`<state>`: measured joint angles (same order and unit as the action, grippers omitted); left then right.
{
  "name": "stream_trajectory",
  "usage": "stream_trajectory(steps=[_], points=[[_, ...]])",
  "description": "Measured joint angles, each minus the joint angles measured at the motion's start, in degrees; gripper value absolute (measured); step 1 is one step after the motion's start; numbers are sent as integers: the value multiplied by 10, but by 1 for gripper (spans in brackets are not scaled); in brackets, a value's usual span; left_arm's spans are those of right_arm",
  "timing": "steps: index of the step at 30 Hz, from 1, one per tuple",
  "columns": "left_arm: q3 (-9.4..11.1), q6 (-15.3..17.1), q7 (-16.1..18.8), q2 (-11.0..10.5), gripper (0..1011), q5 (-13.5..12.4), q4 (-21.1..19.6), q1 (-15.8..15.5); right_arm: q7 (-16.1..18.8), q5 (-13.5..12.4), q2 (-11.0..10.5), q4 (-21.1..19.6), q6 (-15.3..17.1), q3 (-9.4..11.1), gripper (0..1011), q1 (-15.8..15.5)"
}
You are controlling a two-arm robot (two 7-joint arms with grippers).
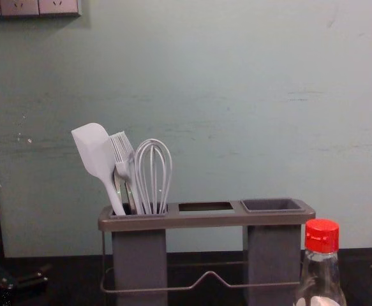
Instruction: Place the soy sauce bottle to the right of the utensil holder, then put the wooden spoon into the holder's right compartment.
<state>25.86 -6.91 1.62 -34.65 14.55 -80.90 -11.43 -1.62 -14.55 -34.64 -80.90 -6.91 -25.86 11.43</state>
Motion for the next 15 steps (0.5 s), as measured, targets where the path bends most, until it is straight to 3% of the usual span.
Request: stream_trajectory(steps=[15], points=[[0,0,0,0,1005,0,0,0,0,0,0,0,0,0,1004,0]])
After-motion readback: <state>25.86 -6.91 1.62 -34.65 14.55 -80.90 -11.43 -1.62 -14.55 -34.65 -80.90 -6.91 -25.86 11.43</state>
